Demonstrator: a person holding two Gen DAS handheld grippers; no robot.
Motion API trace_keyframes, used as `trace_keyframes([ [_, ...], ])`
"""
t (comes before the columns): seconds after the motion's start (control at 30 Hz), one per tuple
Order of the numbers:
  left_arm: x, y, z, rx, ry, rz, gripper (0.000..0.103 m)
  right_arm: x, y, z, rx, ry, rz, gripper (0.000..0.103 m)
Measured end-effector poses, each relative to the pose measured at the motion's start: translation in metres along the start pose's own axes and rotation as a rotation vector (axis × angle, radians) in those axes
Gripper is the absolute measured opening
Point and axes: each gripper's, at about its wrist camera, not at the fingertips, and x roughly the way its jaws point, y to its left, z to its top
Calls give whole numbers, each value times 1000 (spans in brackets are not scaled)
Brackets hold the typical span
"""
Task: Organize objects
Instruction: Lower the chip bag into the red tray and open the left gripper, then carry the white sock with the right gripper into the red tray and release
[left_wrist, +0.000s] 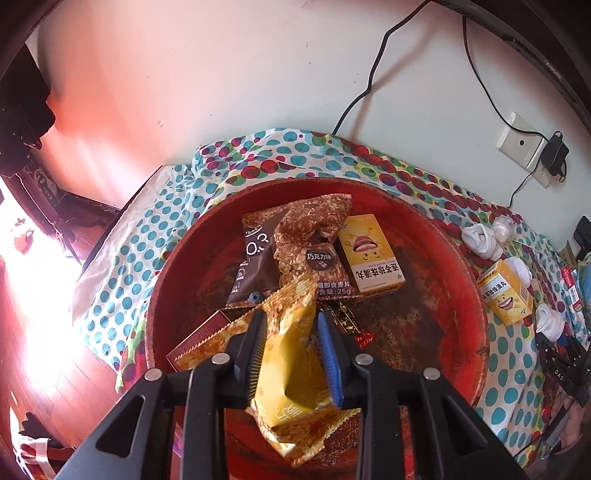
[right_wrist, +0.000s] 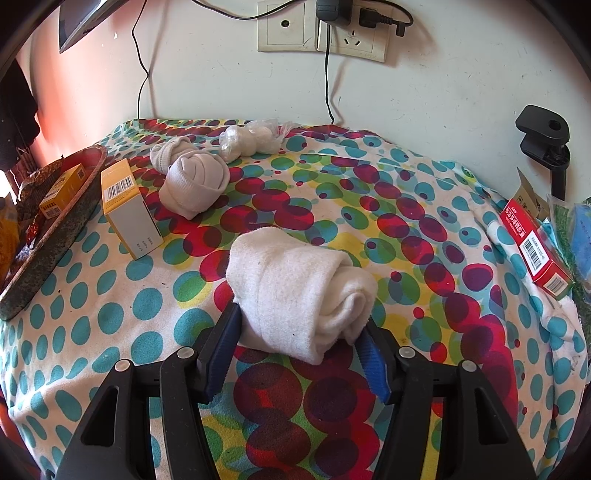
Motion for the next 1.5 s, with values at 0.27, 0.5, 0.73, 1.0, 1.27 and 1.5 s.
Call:
trace_keyframes([
  [0.27, -7, -8, -18, -26, -8, -58, 36, -3, -4, 0, -8, -9, -3, 43],
  [0.5, -18, -7, -39, -76, -22, -113, 36, -3, -2, 0, -9, -10, -6, 42],
  [0.73, -47, -18, -68, -55, -145, -109, 37, -5, -16, -1, 31, -14, 4, 43],
  [1.0, -72, -27, -83, -43, -276, -141, 41, -14, -25, -4, 52, -45, -9, 53],
  [1.27, -74, -49, -96, 26, -321, -198, 41, -27, -36, -6, 69, -118, 1, 38],
  [1.5, -65, -68, -108, 145, -326, -168, 41, -27, -33, -8, 20, -110, -44, 32],
])
